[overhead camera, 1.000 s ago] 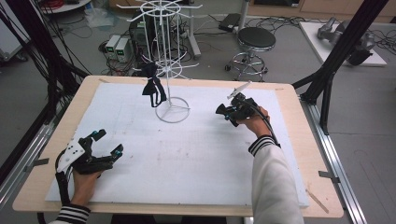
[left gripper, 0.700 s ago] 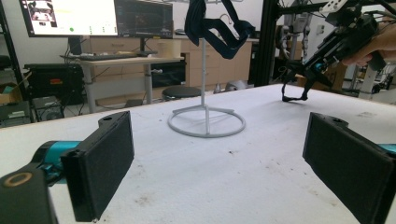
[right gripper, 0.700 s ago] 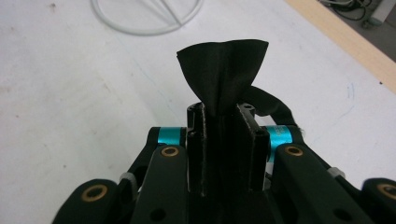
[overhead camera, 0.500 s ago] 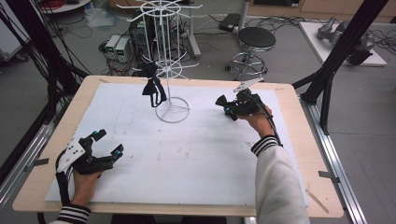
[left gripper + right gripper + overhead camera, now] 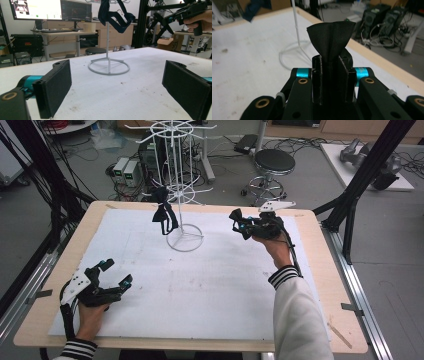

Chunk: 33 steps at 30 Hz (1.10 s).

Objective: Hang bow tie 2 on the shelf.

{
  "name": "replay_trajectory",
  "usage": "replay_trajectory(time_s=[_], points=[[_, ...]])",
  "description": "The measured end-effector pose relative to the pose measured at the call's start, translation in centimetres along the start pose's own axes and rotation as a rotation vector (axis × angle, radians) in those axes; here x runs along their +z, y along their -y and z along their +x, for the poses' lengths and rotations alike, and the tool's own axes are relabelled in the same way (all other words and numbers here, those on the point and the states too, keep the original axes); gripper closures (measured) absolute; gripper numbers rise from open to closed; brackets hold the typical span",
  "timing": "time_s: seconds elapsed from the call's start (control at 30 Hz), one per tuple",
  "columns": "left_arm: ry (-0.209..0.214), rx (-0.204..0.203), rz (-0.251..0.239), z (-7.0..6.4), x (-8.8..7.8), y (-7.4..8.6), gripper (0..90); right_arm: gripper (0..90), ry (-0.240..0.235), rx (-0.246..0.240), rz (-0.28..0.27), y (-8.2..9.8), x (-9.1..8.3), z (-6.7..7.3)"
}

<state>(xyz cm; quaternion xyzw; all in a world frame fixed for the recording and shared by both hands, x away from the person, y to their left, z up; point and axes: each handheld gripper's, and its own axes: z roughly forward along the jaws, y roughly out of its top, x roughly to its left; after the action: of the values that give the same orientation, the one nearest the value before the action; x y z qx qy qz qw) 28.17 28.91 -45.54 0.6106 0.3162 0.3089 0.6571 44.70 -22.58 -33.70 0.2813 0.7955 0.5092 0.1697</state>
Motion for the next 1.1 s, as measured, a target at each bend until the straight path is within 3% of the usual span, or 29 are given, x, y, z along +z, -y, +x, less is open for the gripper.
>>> replay_trajectory(time_s=[0.33,1.1], points=[[-0.002,0.000,-0.003,0.0,0.0,0.0,9.3,76.0,-0.017,0.003,-0.176,-1.1,-0.7,1.1],[-0.006,0.013,-0.006,-0.2,0.0,0.0,9.3,75.8,-0.047,0.018,-0.308,-2.9,-0.7,2.2]])
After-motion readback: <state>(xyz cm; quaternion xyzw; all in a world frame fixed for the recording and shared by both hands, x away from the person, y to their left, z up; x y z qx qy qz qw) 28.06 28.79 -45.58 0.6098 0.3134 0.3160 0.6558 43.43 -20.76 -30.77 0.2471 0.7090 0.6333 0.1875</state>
